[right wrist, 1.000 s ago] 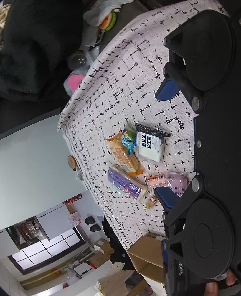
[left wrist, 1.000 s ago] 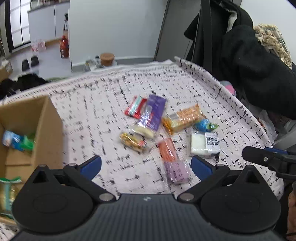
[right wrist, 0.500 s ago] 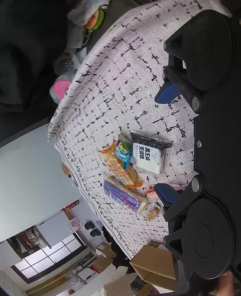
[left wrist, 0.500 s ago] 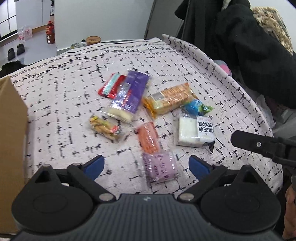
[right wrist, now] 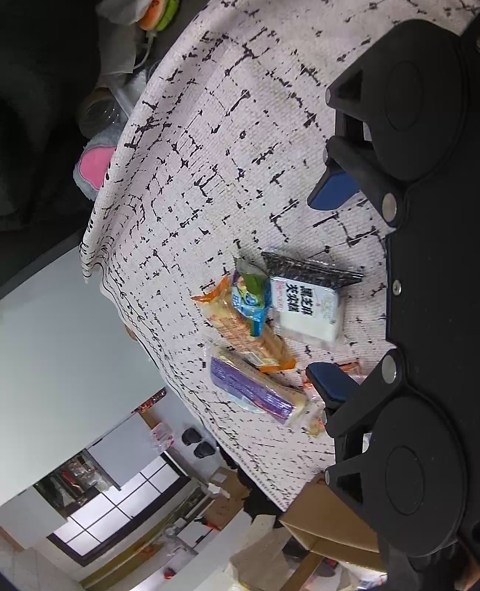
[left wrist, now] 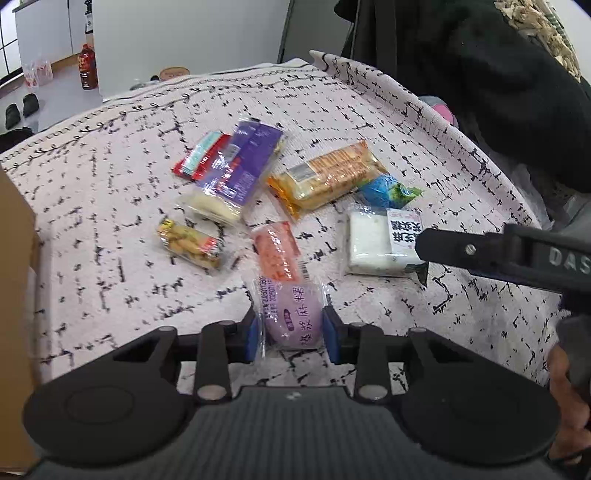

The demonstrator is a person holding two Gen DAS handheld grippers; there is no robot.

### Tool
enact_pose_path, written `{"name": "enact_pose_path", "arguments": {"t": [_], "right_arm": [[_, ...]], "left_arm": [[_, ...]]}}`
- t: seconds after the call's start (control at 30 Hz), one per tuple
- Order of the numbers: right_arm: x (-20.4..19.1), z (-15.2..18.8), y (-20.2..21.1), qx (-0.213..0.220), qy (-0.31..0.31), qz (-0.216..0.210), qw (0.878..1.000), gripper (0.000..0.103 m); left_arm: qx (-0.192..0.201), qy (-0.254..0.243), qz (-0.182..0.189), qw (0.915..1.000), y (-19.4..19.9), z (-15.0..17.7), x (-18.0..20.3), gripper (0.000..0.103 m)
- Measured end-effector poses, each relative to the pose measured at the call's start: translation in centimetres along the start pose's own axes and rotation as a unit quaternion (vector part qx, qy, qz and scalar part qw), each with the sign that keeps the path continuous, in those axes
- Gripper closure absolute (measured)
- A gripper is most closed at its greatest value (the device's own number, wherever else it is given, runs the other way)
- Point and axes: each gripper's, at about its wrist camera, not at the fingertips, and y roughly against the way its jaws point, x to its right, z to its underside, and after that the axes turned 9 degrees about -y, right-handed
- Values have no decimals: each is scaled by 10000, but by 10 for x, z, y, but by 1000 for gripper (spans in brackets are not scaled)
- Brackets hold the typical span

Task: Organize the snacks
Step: 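Grasp the pink packet with the left tool while the right grasps the white packet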

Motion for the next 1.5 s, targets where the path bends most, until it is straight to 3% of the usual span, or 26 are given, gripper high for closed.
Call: {"name": "enact_pose_path", "arguments": {"t": [0.43,0.77,0.87,0.97,1.03,1.1,1.3,1.5], "right_arm": [[5,-5,-26,-226,-477,-339,9980,21],[10,-13,-42,-307,-942,-536,9936,23],[9,-14,-46,-313,-1005,-556,9929,30],[11,-15,-50,-387,-1131,-595,9910,45],[12,-14,-51,-423,-1121,-539,9913,68],[16,-13,-52,-516,-1209,-565,9897,74],[12,-10,-36,-411,-1190,-660,9898,86],[-2,-8,-16,-153,-911,-751,9929,89]], "left_arm": [[356,218,-364,9985,28,-9,-24,76],[406,484,-677,9957,40,-19,-47,76],[430,508,-731,9951,45,-22,-51,76],[492,503,-772,9945,54,-26,-53,76],[545,511,-783,9941,60,-28,-55,76],[579,560,-798,9935,66,-28,-58,76],[690,664,-838,9919,80,-25,-64,76],[846,732,-811,9904,95,-19,-68,76]]}}
